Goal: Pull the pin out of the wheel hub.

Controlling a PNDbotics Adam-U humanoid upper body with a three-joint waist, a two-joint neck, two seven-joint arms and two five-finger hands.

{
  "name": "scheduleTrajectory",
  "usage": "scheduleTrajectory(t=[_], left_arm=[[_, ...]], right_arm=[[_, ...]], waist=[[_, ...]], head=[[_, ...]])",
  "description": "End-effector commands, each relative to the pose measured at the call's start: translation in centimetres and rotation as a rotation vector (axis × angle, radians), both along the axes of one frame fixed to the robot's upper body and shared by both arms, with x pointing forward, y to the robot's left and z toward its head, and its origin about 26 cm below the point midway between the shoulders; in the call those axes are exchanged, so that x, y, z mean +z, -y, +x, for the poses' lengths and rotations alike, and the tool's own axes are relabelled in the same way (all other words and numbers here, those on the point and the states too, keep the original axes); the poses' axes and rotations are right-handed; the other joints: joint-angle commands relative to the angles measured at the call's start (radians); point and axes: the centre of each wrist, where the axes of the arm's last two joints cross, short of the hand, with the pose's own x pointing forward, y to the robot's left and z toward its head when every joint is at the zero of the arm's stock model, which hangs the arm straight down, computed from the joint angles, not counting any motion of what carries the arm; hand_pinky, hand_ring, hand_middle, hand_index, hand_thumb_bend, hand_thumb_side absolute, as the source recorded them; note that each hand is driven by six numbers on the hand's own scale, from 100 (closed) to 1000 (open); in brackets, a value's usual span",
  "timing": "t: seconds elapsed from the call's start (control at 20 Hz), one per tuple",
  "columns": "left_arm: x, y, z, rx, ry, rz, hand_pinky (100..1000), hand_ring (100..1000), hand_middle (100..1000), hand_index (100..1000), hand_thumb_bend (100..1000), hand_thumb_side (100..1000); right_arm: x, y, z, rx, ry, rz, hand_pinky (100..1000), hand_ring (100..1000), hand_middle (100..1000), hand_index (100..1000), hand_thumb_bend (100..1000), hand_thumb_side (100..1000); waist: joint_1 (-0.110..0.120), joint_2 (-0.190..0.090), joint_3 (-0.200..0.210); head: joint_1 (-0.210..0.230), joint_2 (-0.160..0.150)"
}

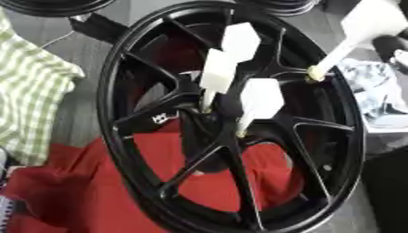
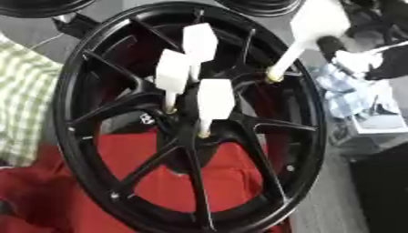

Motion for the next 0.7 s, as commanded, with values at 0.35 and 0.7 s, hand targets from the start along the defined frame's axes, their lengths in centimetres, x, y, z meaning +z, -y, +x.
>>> scheduleTrajectory(t=[0.35,0.7], left_arm=[[0.1,-0.9,-0.6,0.059,0.039,-0.005,576,683,595,739,100,739],[0.0,-0.9,-0.7,0.066,0.046,-0.024,576,683,595,740,100,736]], right_arm=[[-5.0,5.0,-4.3,-0.313,0.076,0.165,887,684,349,476,100,385],[-11.4,7.0,-8.7,-0.568,0.092,0.272,893,729,404,521,100,383]], waist=[[0.057,-0.039,-0.049],[0.088,-0.037,-0.06]], head=[[0.084,0.008],[0.087,0.009]])
